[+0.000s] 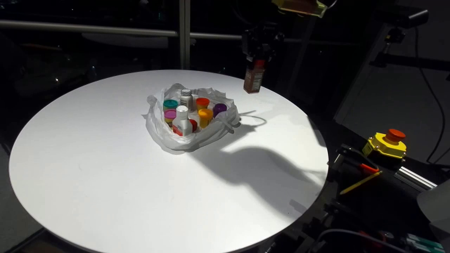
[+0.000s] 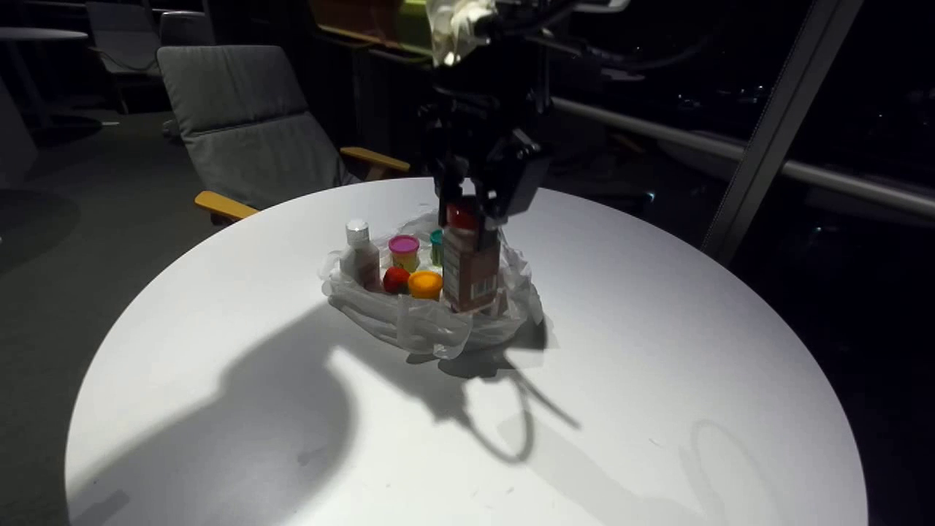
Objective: Remove the objects in the plastic and put them on the table.
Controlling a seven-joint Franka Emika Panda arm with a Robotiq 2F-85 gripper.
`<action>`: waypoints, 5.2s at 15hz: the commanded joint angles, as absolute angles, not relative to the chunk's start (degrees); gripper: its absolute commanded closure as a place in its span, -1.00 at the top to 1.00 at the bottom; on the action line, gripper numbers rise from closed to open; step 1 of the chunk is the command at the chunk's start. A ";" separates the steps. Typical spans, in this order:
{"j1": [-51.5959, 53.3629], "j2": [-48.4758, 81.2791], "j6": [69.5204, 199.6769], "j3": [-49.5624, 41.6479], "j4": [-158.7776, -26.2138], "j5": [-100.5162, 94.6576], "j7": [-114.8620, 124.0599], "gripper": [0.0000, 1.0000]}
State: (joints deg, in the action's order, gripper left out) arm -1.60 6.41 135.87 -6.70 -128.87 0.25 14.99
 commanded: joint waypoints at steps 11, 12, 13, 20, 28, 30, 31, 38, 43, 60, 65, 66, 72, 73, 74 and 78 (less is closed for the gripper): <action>-5.80 18.73 153.09 -5.71 -134.37 10.68 14.23 -0.49; -5.92 19.45 153.45 -5.36 -134.17 11.91 14.09 -0.49; -5.91 20.00 153.74 -5.24 -133.96 12.56 14.07 -0.49; -2.10 11.84 152.62 -8.97 -136.68 6.21 19.01 1.00; 5.14 12.31 134.80 -1.09 -119.80 -6.49 17.49 1.00; 5.97 15.04 134.26 1.16 -116.12 -5.45 14.58 1.00; 5.98 16.82 135.03 2.25 -114.64 -3.63 12.44 1.00; 5.03 28.40 132.82 6.11 -107.04 2.80 -0.75 1.00; 5.45 32.57 131.23 5.80 -103.38 1.84 -3.44 1.00; 6.97 38.62 131.45 4.57 -97.49 -1.02 -3.01 0.26; 7.56 39.56 131.98 4.50 -96.53 -2.54 -2.64 0.69; 7.65 39.83 131.83 4.46 -96.26 -2.81 -2.64 -0.13; 8.62 39.18 132.91 3.48 -96.09 -5.09 -1.53 -0.66; 8.97 38.71 133.30 3.02 -96.29 -5.96 -0.95 -0.77; 9.43 37.85 133.55 2.15 -96.77 -7.26 -0.02 -0.77; 10.71 31.09 132.30 0.91 -101.42 -8.58 4.57 -0.77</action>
